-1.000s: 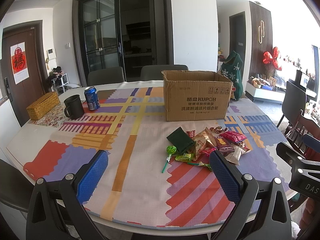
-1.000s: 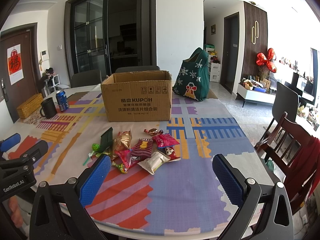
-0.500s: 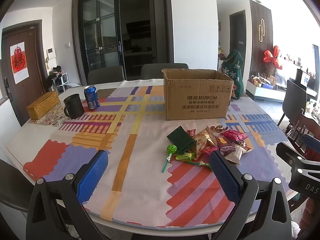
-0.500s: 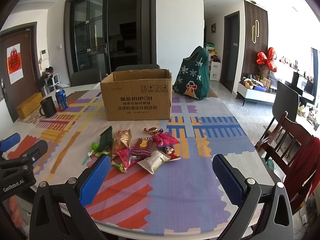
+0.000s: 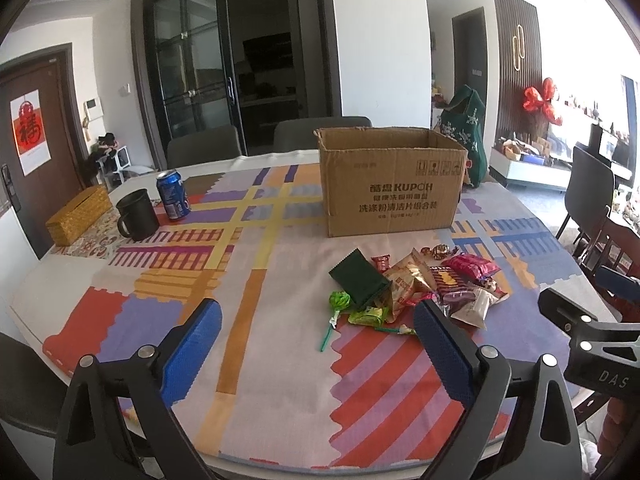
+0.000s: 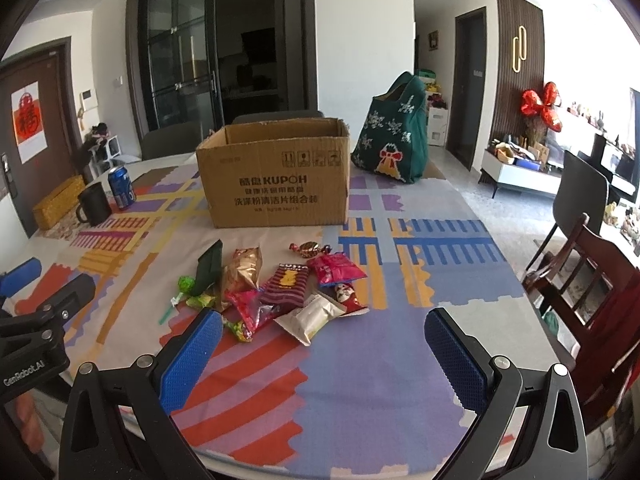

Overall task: Organize snacks
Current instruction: 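Grasp the dark green packet with the left tool while the right tool grasps the pink snack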

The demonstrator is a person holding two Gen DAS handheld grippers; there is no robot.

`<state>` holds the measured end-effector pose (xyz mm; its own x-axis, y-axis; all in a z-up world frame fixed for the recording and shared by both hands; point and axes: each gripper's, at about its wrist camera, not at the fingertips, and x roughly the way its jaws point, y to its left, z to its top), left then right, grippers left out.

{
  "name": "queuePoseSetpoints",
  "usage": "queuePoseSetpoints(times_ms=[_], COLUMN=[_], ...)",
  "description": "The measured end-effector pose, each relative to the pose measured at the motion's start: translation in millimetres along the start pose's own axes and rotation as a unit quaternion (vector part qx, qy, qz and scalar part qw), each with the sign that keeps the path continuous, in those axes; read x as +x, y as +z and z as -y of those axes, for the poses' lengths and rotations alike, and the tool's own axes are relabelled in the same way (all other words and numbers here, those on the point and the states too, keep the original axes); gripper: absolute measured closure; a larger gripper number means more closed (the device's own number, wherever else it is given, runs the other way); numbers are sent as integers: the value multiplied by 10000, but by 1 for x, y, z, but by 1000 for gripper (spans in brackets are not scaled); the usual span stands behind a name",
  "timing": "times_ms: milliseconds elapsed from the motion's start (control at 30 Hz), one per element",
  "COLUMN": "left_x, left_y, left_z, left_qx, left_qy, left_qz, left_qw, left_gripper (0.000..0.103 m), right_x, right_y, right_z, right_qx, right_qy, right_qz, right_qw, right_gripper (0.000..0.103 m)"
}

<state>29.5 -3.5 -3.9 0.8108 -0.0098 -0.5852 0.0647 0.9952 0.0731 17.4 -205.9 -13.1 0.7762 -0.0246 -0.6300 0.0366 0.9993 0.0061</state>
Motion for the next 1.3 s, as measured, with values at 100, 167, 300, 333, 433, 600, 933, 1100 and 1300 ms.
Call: queuePoseSetpoints(times_ms=[100, 167, 300, 333, 433, 600, 933, 1100, 1300], left_x=[7, 15, 26, 30, 43, 64, 115, 142, 185], left_y=[3, 7, 14, 18, 26, 38, 58, 63, 70], left_z=[1, 2, 1, 2, 4, 8, 15, 17, 10], left_qx=[-15, -48, -131, -142, -220, -298, -324, -293, -589], left_qy=[-40, -72, -138, -134, -193, -289, -597, -774, -1051], left_qz=[-51, -117, -217, -265, -407, -645, -1242, -1636, -2416], left_qw=[10000, 9999, 9996, 9995, 9987, 9971, 9899, 9830, 9629], left_gripper=[7, 9, 11, 11, 12, 15, 25, 31, 41], right_x=[9, 15, 29, 32, 44, 65, 118, 144, 174], right_y=[3, 6, 11, 13, 21, 38, 66, 78, 95], right_z=[-2, -4, -2, -2, 0, 1, 10, 9, 6], right_qx=[-8, 9, 87, 98, 107, 61, -223, -454, -692], right_qy=[98, 138, 223, 225, 216, 282, 217, 388, 471], right_qz=[-90, -140, -273, -298, -394, -592, -1262, -1572, -2046], right_qw=[9999, 9998, 9993, 9993, 9989, 9978, 9915, 9858, 9753], right_gripper=[1, 1, 3, 4, 7, 8, 10, 15, 19])
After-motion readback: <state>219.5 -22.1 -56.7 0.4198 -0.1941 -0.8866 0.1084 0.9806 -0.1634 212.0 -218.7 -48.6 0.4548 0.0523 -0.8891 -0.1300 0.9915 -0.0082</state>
